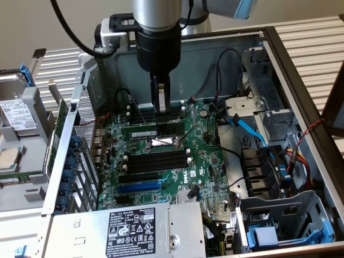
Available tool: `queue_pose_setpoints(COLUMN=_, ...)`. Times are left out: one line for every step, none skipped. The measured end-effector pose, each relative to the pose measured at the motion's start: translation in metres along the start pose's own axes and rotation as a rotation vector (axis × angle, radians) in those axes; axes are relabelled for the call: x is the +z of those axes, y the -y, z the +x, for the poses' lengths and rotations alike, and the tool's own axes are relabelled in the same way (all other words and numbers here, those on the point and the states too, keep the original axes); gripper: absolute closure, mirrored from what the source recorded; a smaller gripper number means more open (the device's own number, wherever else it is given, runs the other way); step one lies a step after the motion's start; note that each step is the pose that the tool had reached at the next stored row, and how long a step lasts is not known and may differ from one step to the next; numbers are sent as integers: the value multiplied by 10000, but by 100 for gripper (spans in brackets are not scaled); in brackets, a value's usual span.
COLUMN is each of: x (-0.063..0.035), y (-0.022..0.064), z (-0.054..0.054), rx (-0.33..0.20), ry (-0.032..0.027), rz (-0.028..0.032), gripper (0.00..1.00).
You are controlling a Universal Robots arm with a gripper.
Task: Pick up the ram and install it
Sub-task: 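Insert the ram into the slot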
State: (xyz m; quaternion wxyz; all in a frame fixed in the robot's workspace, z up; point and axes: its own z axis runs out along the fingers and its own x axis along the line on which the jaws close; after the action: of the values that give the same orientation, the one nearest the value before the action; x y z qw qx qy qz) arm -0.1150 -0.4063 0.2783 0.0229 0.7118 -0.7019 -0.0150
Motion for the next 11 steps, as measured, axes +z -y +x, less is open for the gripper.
queue_pose_setpoints(x=18, y=1, z=4, rx=0, ry=0, rz=0, gripper=87)
queue_pose_setpoints(x=36, y=3, z=8, rx=0, ry=-1, rz=0, gripper=87)
queue_pose_setpoints(x=52, y=6, z=13, rx=1, ry=-3, rz=0, gripper=87)
queue_pose_setpoints(x=68, y=8, z=18, rx=1, ry=-3, rz=0, gripper=87)
queue_pose_setpoints(x=83, y=10, z=22, rx=1, ry=-5, rz=0, gripper=87)
queue_pose_setpoints(x=98, y=11, z=26, rx=1, ry=-7, rz=0, gripper=87)
queue_pose_setpoints(x=111, y=13, z=30, rx=2, ry=-11, rz=1, gripper=87)
queue_pose_setpoints(x=124, y=13, z=33, rx=2, ry=-17, rz=-1, gripper=87)
queue_pose_setpoints(x=136, y=14, z=35, rx=3, ry=-23, rz=0, gripper=87)
queue_pose_setpoints(x=147, y=15, z=38, rx=3, ry=-30, rz=-1, gripper=87)
queue_pose_setpoints(x=159, y=16, z=40, rx=3, ry=-39, rz=-1, gripper=87)
